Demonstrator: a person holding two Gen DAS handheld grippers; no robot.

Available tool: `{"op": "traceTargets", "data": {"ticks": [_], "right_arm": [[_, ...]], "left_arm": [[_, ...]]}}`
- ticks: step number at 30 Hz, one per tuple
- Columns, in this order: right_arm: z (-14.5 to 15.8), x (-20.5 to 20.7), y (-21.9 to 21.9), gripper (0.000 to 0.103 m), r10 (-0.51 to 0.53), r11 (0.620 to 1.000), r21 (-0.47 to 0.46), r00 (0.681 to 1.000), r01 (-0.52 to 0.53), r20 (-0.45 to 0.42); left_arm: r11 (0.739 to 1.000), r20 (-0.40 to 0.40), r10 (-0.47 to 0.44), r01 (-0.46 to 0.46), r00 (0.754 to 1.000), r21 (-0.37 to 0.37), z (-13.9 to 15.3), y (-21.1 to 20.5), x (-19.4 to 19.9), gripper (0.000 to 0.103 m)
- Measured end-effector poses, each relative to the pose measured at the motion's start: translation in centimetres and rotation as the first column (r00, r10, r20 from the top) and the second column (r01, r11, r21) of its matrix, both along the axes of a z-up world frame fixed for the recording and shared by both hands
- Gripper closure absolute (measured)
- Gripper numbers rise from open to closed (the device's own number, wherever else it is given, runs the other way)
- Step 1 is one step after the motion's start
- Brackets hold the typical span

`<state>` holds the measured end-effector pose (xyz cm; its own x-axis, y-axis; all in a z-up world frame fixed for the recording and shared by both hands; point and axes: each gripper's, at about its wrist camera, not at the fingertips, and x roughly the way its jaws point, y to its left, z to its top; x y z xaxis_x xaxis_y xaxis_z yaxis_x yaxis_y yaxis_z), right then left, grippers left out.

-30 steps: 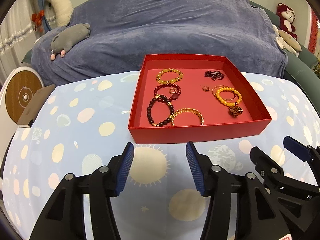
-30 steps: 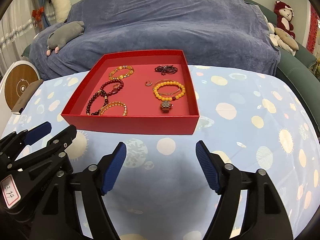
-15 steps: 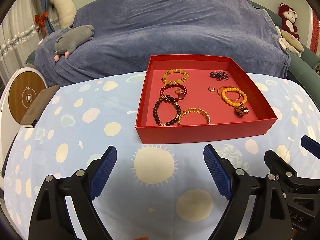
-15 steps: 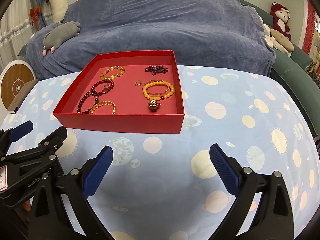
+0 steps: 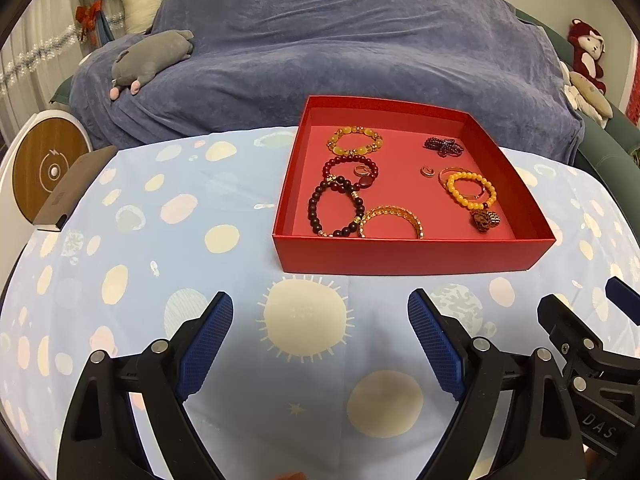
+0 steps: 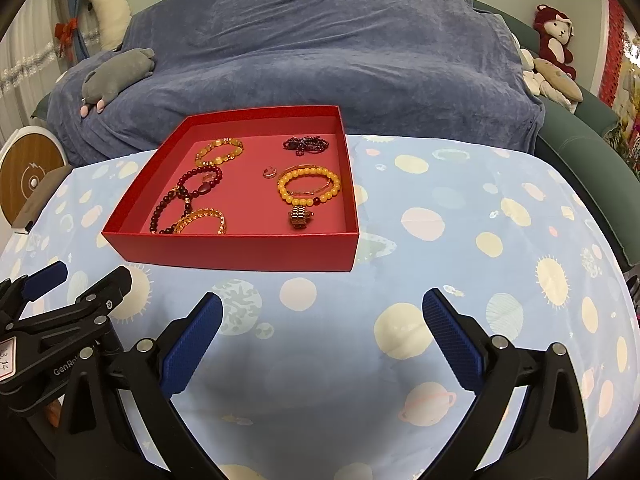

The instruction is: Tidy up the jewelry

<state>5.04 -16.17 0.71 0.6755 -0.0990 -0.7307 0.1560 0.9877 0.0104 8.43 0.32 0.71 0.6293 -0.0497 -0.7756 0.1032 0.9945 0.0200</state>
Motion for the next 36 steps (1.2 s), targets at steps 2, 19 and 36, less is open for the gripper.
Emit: {"op": "traceTargets", "data": {"ticks": [2,19,36], "right_arm": [[-0.05,-0.02,-0.1,0.007,-0.004,1.0,0.002,1.0,0.004,-0.002],[-0.28,-0.02,-0.25,0.007,-0.022,1.0,0.0,1.0,0.022,-0.012],[-0.18,0.03,-0.2,0.007,-0.029,1.0,-0.005,0.999,0.029,-0.014]], "left_arm": [[1.0,-0.003,0.012,-0.012,1.0,-0.006,-0.07,0.19,0.06,0.017],[1.0,0.033,-0.012,0.012,0.999,-0.005,0.43,-0.16,-0.5,0.014],[1.0,0.035,-0.02,0.02,0.999,0.001,0.35,-0.11,-0.27,0.014]]}}
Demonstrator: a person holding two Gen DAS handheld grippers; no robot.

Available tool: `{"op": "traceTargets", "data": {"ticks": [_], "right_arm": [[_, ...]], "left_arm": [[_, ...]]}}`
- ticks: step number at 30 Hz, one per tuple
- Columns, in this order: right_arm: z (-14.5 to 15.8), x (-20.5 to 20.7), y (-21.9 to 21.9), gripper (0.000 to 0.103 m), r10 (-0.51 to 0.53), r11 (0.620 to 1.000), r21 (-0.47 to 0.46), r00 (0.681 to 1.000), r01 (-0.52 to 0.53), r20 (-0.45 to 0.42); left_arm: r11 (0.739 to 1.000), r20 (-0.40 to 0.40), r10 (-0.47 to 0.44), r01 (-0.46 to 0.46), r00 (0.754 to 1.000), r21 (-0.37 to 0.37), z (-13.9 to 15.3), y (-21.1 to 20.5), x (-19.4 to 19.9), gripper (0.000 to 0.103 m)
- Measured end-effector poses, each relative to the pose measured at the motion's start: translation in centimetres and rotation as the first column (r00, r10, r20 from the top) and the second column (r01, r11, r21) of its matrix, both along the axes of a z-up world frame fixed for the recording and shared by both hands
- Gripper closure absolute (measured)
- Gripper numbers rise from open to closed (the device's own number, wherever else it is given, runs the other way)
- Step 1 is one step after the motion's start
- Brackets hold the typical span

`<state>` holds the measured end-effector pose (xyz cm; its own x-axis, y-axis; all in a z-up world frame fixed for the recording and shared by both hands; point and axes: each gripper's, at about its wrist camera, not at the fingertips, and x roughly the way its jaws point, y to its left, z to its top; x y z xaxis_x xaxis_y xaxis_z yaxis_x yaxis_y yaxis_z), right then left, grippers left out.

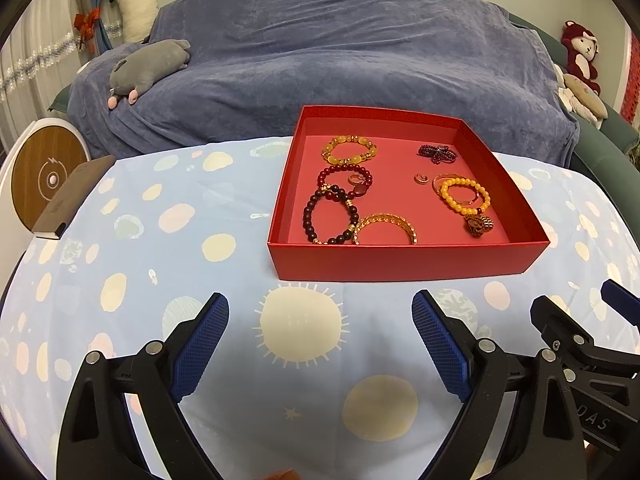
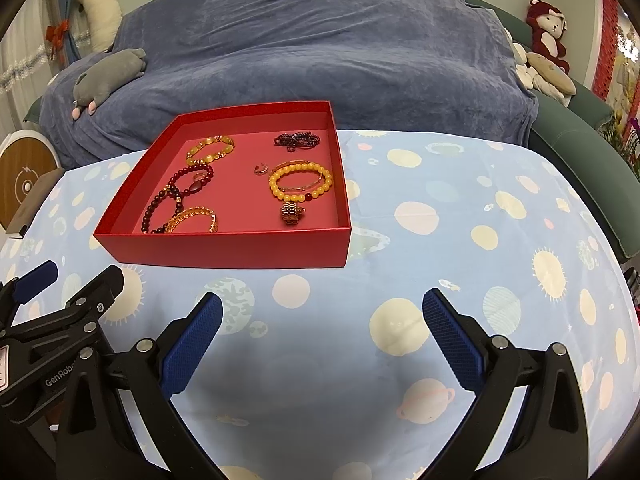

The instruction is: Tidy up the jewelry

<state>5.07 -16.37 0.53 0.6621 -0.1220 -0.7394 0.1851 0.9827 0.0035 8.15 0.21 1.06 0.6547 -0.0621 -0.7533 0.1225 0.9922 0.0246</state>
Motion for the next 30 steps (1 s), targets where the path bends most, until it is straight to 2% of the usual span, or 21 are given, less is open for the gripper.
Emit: {"op": "traceTargets", "data": {"ticks": [8,14,30], "right_arm": [[0.06,0.13,-0.16,0.007,-0.005,1.0,0.007,1.0,0.005,0.0],[0.07,0.09,-0.28,0.007,-0.011,1.0,0.01,1.0,0.011,0.001],[0.03,0.08,-0.32,0.007,-0.011,1.0,0.008,1.0,0.011,0.002]], "left_arm": [[1.0,-0.05,-0.02,0.02,0.999,-0.009,-0.62,-0.08,0.33,0.014],[0.999,-0.025,-0.025,0.025,0.999,0.019,-0.44,-0.32,0.14,0.014],[1.0,-0.039,-0.009,0.01,0.999,0.025,-0.63,0.02,0.43,0.014]]}}
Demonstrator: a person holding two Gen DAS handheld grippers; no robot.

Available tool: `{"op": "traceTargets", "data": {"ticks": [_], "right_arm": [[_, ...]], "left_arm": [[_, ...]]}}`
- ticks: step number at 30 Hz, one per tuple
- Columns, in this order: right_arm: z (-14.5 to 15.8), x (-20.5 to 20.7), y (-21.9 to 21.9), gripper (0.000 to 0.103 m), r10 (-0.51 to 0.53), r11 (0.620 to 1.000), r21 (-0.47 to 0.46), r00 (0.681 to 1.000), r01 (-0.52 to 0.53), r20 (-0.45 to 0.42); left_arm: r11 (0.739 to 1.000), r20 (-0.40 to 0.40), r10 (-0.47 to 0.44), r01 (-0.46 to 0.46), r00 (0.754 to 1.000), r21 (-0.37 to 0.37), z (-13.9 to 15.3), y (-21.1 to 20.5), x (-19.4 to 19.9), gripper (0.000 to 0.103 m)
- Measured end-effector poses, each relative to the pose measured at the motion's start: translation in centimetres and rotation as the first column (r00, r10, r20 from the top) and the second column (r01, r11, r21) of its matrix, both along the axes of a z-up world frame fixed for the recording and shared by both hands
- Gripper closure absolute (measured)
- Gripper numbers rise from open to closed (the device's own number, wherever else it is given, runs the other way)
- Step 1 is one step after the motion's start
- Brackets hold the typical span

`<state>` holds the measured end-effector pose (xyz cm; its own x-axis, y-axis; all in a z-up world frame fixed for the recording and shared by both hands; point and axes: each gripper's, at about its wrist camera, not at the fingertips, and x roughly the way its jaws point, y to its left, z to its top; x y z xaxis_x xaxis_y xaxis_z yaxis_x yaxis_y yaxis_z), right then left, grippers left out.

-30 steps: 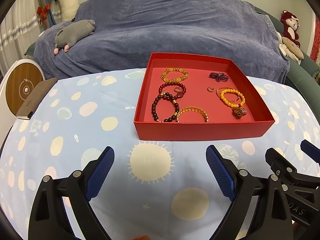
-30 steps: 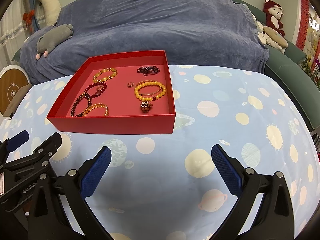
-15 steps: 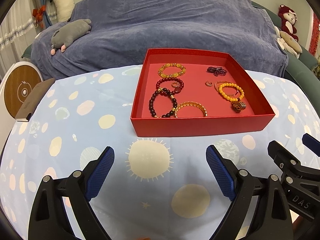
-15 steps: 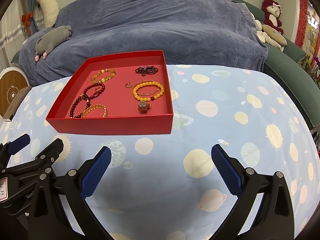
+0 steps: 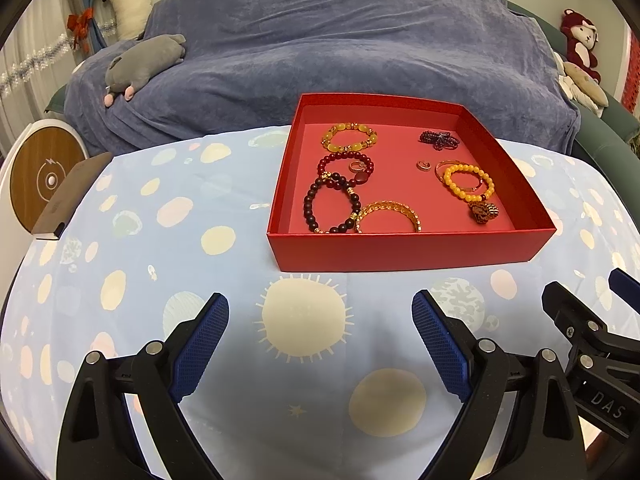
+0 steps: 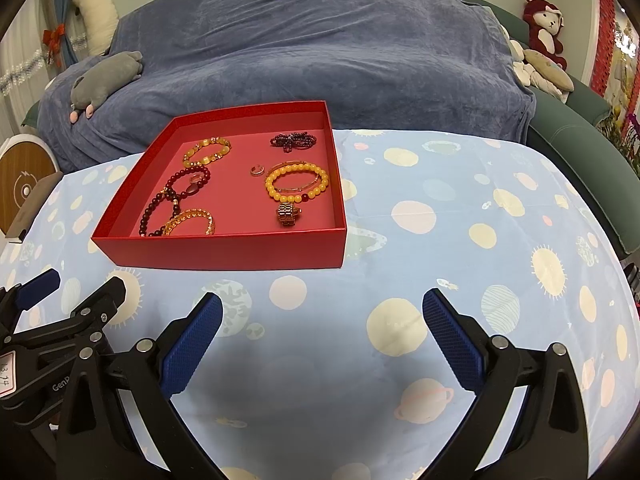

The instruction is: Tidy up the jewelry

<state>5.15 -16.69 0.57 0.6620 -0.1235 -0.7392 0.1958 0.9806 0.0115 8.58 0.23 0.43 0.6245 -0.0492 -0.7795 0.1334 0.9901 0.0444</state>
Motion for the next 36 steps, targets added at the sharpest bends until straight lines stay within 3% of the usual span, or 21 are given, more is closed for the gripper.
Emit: {"op": "traceTargets", "data": {"ticks": [36], "right_arm": [[-0.34,-0.13,0.15,0.007,-0.001,1.0,0.004,1.0,0.001,-0.004]], "left_arm": [[0.999,0.013,0.022,-0.023,1.0,0.043,0.08,0.02,0.05,0.014]]}}
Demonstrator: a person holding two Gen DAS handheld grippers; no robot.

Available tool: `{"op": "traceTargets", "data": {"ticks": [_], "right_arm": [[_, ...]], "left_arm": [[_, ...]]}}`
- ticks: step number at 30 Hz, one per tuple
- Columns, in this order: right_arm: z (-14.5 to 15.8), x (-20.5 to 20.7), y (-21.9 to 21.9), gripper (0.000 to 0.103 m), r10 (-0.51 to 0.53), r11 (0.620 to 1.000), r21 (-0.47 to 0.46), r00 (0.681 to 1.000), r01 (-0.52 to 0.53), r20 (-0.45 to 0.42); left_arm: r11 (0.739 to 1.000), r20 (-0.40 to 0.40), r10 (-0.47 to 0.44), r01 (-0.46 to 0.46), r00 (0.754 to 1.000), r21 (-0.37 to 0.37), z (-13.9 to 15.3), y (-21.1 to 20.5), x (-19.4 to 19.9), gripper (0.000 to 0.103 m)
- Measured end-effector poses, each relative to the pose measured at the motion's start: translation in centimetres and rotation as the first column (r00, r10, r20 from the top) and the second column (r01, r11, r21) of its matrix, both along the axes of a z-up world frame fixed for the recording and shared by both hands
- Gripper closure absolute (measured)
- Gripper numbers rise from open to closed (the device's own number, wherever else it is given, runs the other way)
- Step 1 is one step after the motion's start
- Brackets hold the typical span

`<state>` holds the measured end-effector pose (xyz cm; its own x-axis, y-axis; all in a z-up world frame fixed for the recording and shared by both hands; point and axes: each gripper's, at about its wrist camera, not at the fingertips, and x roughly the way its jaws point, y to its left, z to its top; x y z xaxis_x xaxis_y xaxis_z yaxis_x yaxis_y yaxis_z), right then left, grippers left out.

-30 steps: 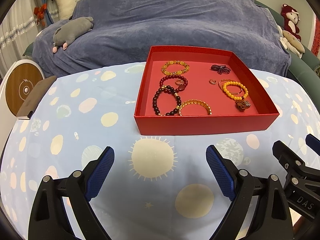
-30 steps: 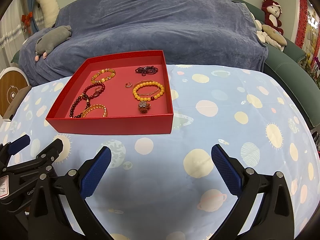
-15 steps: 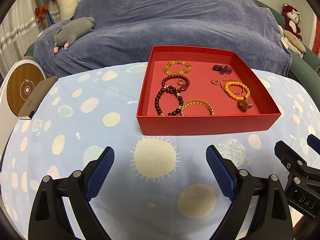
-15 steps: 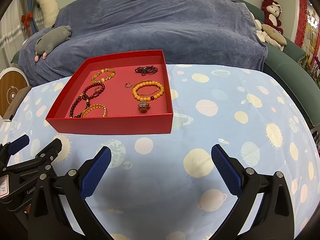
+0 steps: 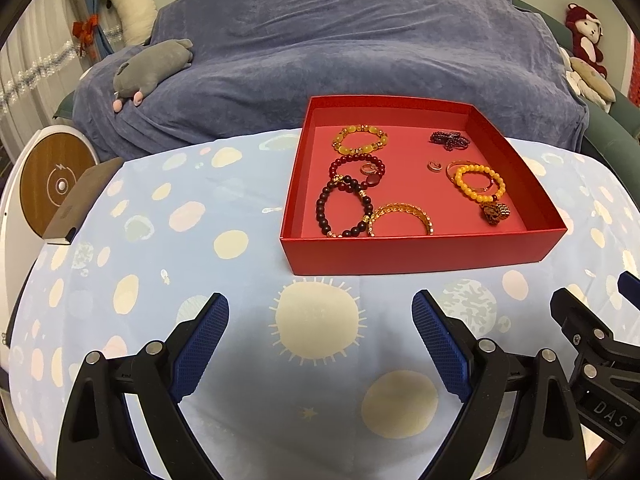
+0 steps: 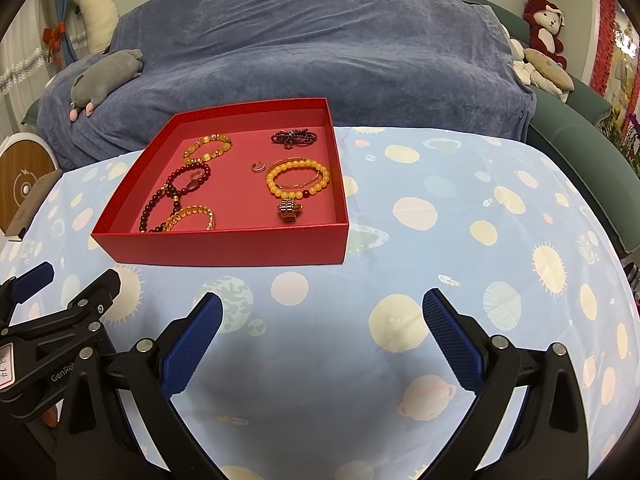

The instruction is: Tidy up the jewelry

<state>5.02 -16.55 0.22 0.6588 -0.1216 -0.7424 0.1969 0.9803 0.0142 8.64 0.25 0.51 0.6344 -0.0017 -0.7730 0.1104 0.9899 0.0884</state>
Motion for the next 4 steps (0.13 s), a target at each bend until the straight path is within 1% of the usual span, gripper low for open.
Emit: {"op": "traceTargets", "data": {"ticks": [4], "right_arm": [[-0.01,-0.06,0.09,0.007,0.0,1.0,-0.004,1.0,0.0,0.0]], "left_arm": [[1.0,-0.005,0.009,-0.009,1.0,-0.006,0.0,0.2,0.1,0.014]]}}
